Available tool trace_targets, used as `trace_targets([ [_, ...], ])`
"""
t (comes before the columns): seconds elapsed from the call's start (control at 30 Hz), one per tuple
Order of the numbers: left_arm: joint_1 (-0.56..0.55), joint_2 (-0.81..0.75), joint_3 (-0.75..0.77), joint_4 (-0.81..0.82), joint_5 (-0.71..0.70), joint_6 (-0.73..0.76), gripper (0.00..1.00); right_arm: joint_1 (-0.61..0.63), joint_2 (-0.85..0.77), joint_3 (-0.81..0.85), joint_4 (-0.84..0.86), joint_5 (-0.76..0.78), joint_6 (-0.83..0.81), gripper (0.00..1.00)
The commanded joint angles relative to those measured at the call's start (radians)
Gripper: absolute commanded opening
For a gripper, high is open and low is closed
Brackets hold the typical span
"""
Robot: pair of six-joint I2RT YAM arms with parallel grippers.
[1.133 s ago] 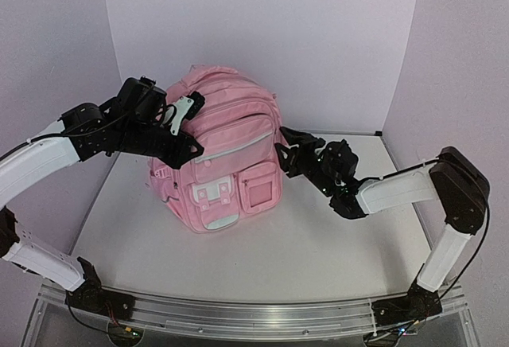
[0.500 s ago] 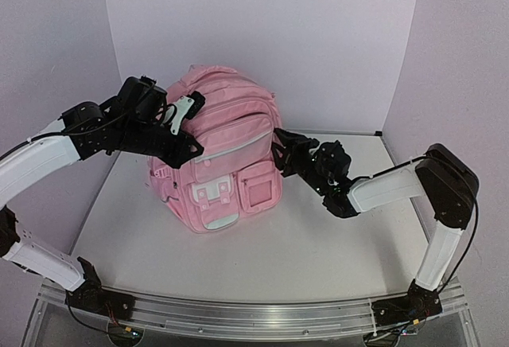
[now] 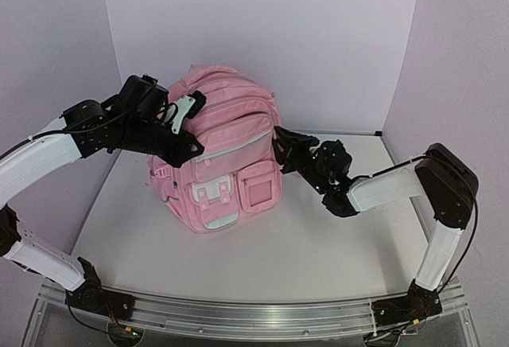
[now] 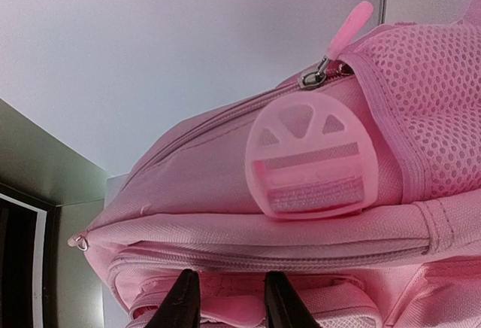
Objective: Pack the student bag
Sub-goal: Zip the student bag at the center of the board.
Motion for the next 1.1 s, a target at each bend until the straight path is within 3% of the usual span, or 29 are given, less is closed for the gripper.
trace_targets([
  [0.0,0.003,0.025,0.029,-0.042,0.002,-0.002,0.00,0.006,-0.008,0.044,0.134,0.010,0.028,0.25],
  [0.3,0.002,0.022,0.033,-0.055,0.001,-0.008,0.00,0.006,-0.029,0.066,0.158,0.032,0.004,0.10],
  [0.73,0.003,0.016,0.038,-0.062,0.007,-0.014,0.00,0.006,-0.010,0.116,0.145,0.032,-0.037,0.15],
  [0.97,0.003,0.010,0.035,-0.066,0.006,-0.018,0.00,0.006,-0.020,0.145,0.081,0.024,-0.083,0.00],
  [1.07,0.003,0.009,0.031,-0.067,0.002,-0.025,0.00,0.006,-0.037,0.148,0.017,0.038,-0.123,0.00],
])
